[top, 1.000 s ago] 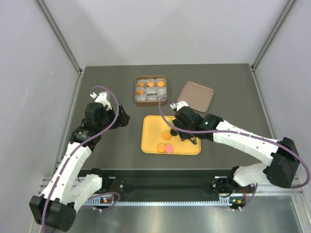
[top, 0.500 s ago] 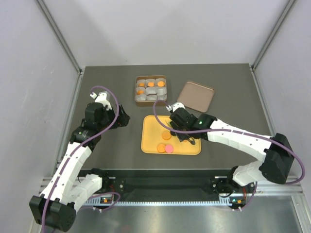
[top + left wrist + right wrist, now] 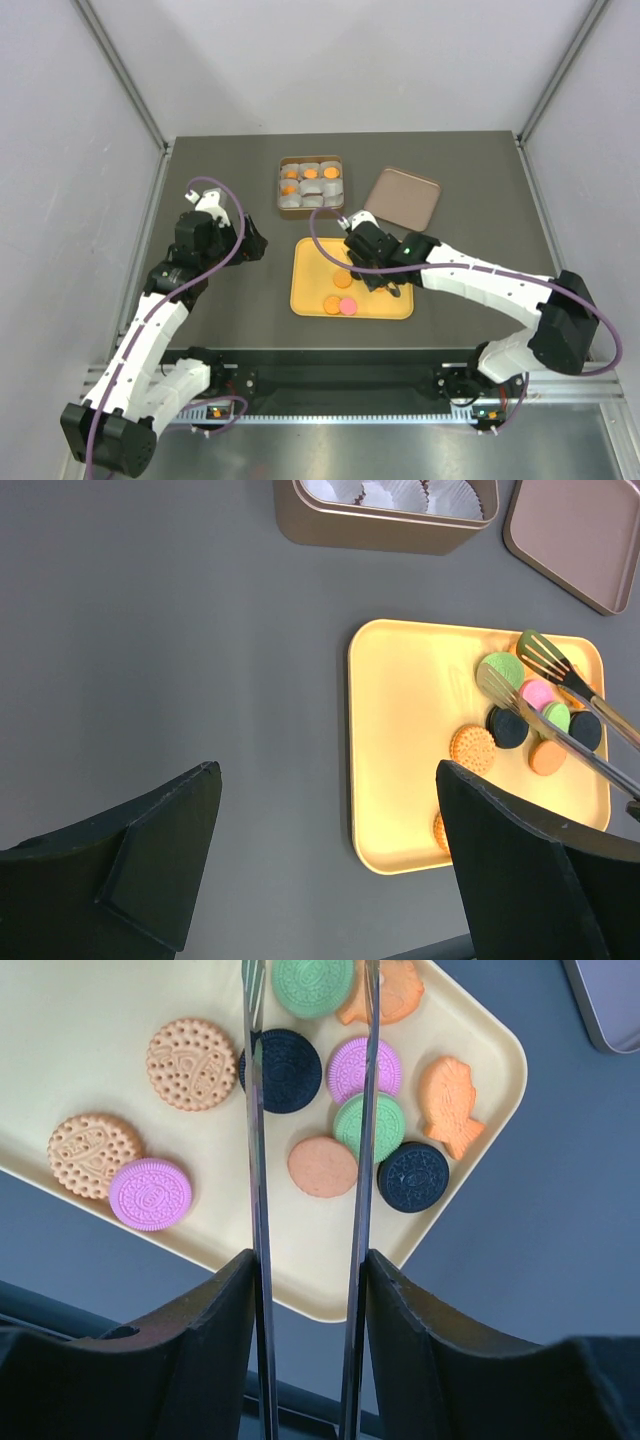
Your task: Pack the cookies
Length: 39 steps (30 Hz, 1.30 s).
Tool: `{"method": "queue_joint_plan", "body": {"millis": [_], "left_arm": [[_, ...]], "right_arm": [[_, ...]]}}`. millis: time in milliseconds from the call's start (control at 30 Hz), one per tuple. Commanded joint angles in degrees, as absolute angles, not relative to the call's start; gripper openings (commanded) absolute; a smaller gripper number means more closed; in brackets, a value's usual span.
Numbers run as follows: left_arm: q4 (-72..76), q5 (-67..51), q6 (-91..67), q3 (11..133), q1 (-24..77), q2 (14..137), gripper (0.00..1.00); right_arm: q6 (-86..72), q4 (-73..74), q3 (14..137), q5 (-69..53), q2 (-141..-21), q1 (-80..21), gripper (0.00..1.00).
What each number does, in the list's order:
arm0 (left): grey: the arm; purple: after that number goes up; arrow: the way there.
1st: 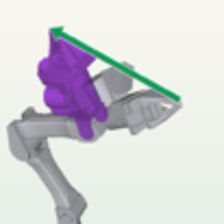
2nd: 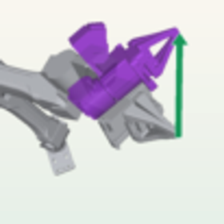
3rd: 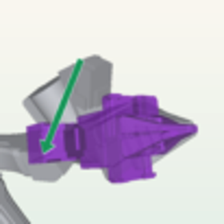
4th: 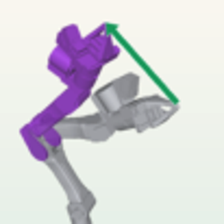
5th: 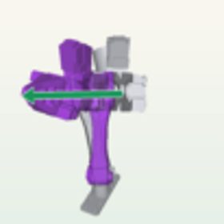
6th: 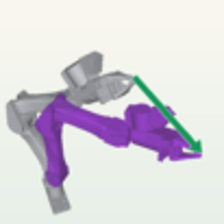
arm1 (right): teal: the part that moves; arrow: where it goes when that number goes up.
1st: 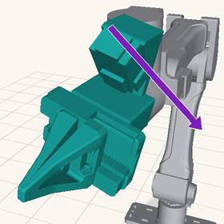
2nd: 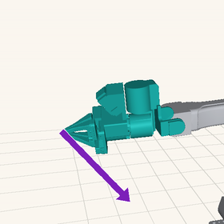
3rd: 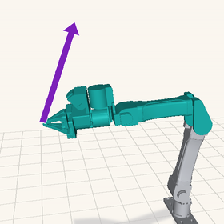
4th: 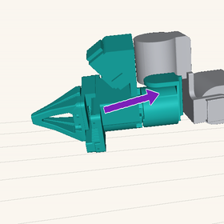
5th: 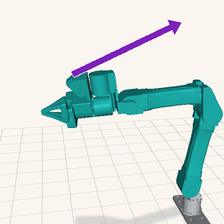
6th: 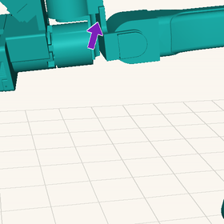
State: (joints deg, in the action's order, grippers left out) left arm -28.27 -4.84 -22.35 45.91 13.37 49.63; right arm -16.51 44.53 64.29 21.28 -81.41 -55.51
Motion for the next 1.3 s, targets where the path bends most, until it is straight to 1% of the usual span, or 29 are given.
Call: {"method": "queue_joint_plan", "body": {"millis": [0, 400, 567, 867, 1067, 1267], "left_arm": [[-26.5, -4.5, -22.1, 45.8, 13.1, 49.0, 0.93], [-26.5, -4.4, -22.1, 45.8, 13.0, 49.0, 0.93], [-26.5, -4.4, -22.1, 45.8, 13.0, 49.0, 0.93], [-26.5, -4.4, -22.1, 45.8, 13.0, 49.0, 0.93], [-26.5, -4.4, -22.1, 45.9, 13.1, 48.9, 0.93], [-26.5, -4.4, -22.1, 45.8, 13.0, 48.9, 0.93]], "right_arm": [[-15.7, 45.3, 67.5, 23.0, -81.9, -56.6, 0.45], [-14.8, 47.4, 69.0, 22.5, -83.1, -57.0, 0.41], [-13.8, 48.6, 71.9, 21.7, -82.2, -57.0, 0.38], [-12.6, 49.5, 76.3, 20.7, -81.6, -56.9, 0.37], [-11.0, 47.4, 81.9, 19.5, -83.3, -55.1, 0.38], [-9.1, 41.0, 91.0, 16.1, -90.9, -50.5, 0.39]]}}
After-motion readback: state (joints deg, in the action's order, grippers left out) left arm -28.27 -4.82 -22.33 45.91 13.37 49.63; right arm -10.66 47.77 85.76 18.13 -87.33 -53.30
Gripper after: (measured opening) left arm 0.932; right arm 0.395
